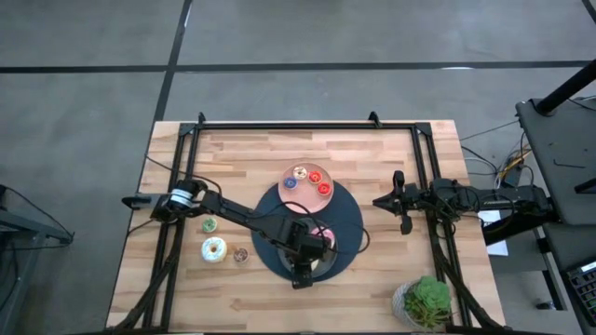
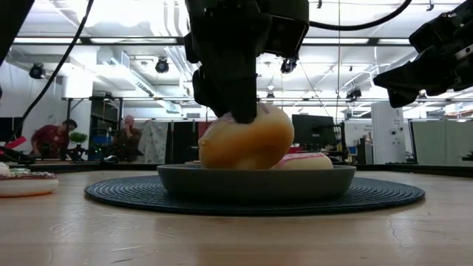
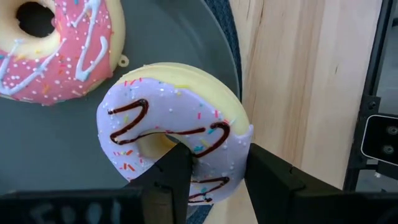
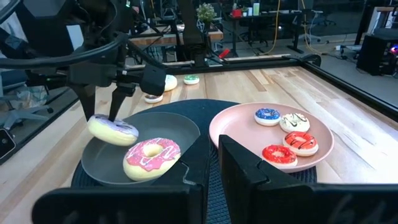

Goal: Pick & Place donuts
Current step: Put the large purple donut on the gray plate, then put the small green donut on the pink plate

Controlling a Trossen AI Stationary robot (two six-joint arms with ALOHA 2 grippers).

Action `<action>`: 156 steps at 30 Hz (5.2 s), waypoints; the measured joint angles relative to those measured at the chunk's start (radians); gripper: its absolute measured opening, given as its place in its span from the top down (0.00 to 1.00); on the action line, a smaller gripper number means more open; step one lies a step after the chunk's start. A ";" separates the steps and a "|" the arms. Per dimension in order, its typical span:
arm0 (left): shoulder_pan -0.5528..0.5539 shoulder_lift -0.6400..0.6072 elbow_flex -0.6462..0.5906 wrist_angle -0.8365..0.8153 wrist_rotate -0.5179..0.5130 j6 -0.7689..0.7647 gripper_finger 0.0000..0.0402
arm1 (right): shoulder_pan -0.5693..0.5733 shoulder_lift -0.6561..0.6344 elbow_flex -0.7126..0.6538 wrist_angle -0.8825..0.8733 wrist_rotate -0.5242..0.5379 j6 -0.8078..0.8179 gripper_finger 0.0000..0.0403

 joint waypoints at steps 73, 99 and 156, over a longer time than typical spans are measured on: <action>0.005 -0.006 0.056 -0.049 0.039 0.014 0.53 | 0.000 0.000 0.000 0.000 0.000 0.000 0.93; 0.005 -0.059 0.259 -0.397 -0.120 0.190 0.53 | 0.000 -0.001 0.000 0.000 0.000 0.000 0.93; 0.233 -0.672 -0.653 -0.431 -0.084 -0.741 0.53 | 0.000 0.000 0.000 0.000 0.000 0.000 0.93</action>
